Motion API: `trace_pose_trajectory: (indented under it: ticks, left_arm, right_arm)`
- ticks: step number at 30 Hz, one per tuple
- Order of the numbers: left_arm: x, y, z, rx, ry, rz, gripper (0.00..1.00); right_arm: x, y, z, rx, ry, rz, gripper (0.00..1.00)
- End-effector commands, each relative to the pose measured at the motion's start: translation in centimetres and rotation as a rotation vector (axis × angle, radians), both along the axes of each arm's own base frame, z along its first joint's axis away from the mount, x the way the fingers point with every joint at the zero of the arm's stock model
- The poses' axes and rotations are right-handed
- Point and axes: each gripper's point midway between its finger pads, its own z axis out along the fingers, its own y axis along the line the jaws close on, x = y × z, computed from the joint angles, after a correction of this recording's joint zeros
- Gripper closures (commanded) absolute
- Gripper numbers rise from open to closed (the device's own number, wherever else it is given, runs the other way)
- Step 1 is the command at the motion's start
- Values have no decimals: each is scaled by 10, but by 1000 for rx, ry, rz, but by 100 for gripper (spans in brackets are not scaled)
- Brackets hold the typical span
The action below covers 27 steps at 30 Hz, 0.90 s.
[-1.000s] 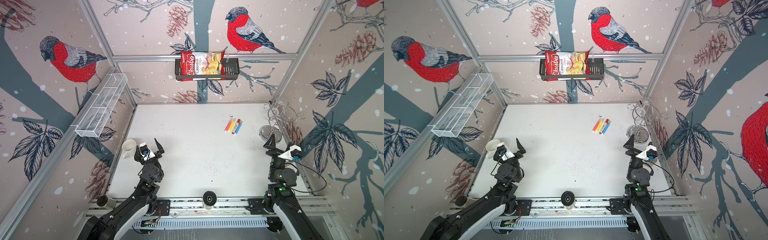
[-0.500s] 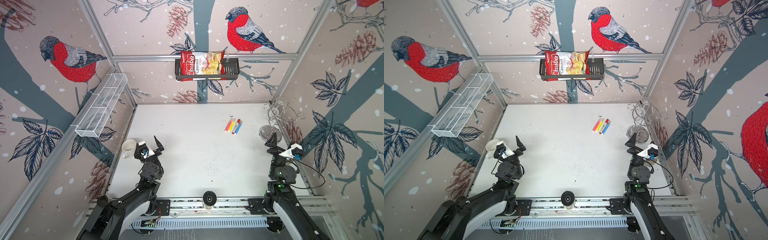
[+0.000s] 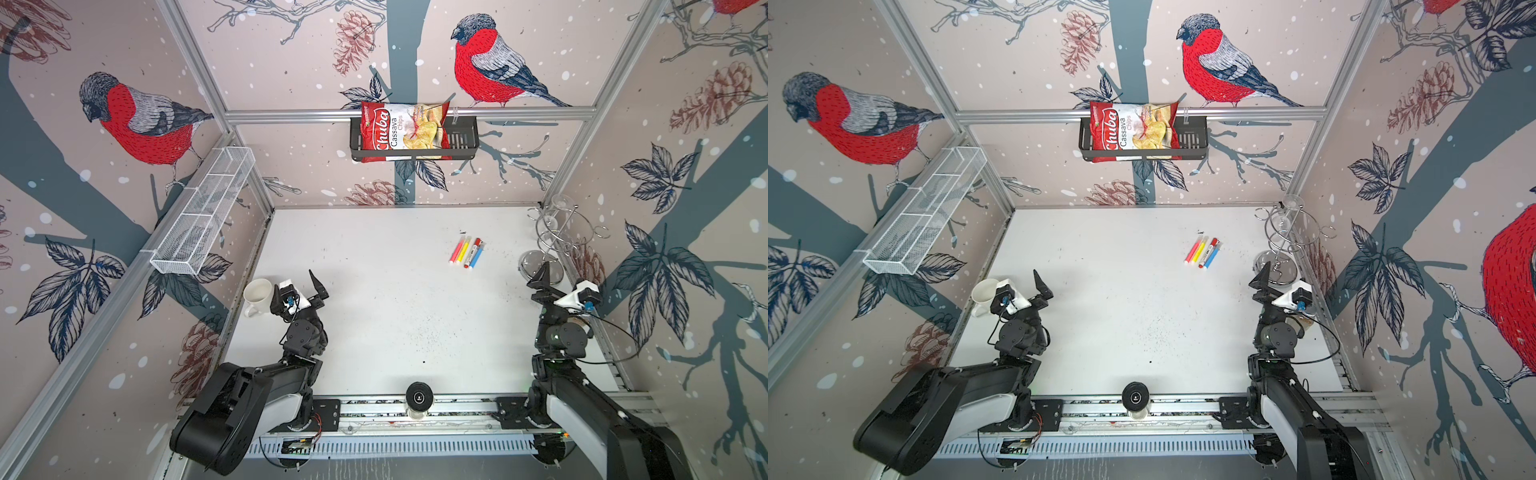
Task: Insert pens into pen caps
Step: Reset both arms
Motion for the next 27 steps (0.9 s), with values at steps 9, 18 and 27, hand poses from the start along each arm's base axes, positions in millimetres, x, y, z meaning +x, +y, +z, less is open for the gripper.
trace_pose_trajectory:
  ticks: [9, 18, 27]
  left_arm:
    - [-18, 12, -18, 39, 17, 35, 3]
    - [-10, 17, -23, 34, 30, 46, 3]
    - [13, 3, -32, 94, 83, -17, 3]
  right_arm:
    - [-24, -4, -70, 17, 128, 16, 0]
    - [-12, 0, -66, -8, 132, 37, 0]
    - [6, 11, -74, -66, 170, 84, 1]
